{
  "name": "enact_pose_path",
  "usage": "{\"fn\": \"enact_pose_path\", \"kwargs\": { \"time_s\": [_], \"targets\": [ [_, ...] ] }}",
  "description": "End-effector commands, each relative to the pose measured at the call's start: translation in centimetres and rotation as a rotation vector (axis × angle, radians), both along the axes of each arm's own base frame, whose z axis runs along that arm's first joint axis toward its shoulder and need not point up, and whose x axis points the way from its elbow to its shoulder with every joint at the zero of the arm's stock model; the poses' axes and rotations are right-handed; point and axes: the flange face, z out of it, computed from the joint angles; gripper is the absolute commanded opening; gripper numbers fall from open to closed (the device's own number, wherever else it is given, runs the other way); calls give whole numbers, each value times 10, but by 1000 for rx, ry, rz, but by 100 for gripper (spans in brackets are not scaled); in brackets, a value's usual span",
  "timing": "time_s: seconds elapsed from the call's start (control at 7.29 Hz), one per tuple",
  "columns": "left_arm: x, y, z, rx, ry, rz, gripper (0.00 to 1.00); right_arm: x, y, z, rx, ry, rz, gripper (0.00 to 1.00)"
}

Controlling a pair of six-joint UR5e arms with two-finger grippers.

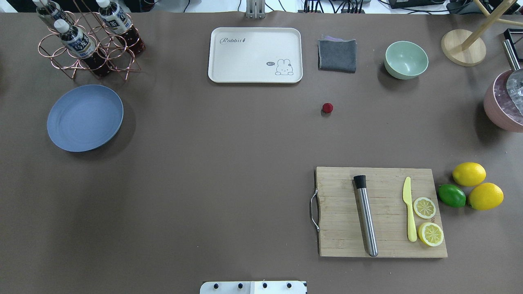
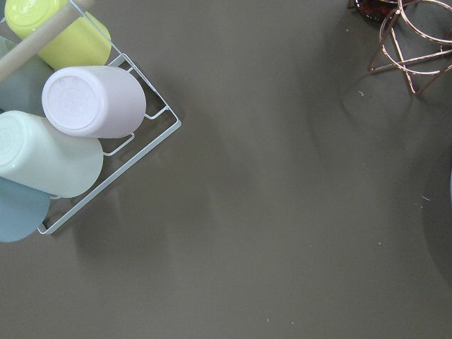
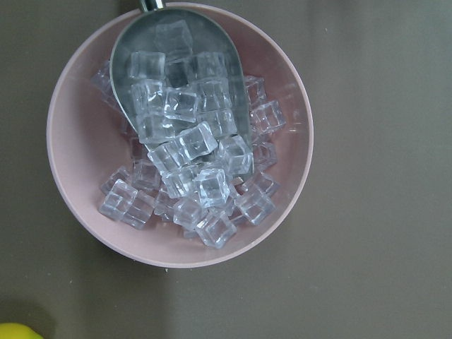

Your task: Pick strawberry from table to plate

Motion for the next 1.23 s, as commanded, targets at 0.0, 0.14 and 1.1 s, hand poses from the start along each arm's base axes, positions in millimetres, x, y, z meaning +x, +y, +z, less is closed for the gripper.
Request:
{"fn": "enact_pose_path", "kwargs": {
  "time_s": [0.0,0.14,1.1],
  "targets": [
    [2,-3,-6,16,2,5,98,-1,0,-1,0,-7,0,100],
    [4,-2,-17,69,4,14,98,-1,0,-1,-1,-11,1,100],
    [17,-5,-5,71,6,34,98,-1,-3,-11,20,-18,1,100]
  ]
}}
